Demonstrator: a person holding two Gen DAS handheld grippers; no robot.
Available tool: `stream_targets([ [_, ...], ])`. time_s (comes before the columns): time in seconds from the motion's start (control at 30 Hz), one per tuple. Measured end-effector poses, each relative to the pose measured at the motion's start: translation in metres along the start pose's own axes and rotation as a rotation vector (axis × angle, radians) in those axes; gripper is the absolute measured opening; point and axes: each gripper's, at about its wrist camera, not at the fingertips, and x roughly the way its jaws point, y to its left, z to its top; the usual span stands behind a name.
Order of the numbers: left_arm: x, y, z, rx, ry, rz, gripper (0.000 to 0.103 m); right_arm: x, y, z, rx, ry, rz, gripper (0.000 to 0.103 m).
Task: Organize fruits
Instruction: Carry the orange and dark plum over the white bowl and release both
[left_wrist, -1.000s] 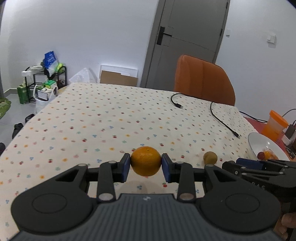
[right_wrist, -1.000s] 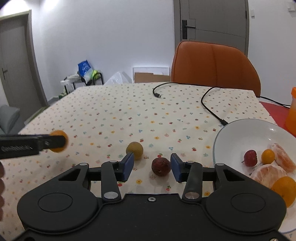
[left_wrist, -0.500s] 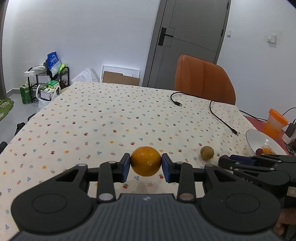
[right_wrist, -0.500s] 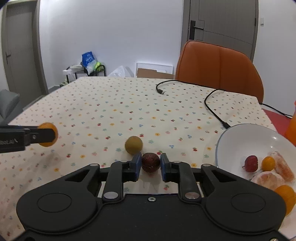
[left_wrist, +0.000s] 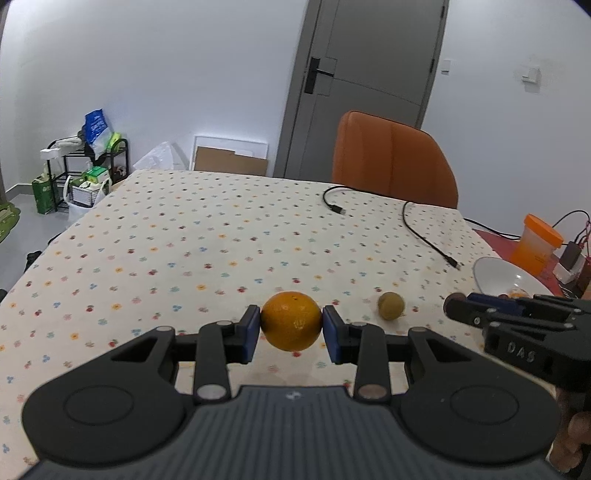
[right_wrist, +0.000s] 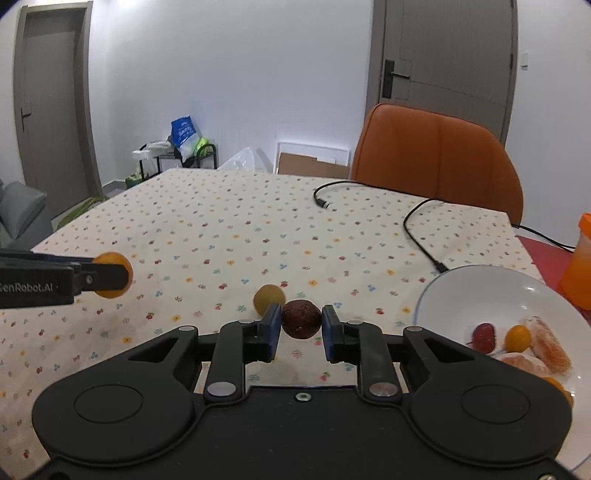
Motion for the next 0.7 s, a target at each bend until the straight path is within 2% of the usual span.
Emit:
stream_targets([
  [0.27, -0.001, -0.025, 0.0, 0.025, -0.005, -0.045, 0.035, -0.025, -0.027, 0.002, 0.068, -0.063, -0.013, 0.022],
  [0.7, 0.001, -0.059, 0.003, 0.069, -0.019, -0.111, 0.035, -0.057, -0.069, -0.011, 0.136, -0.103, -0.119, 0.022],
])
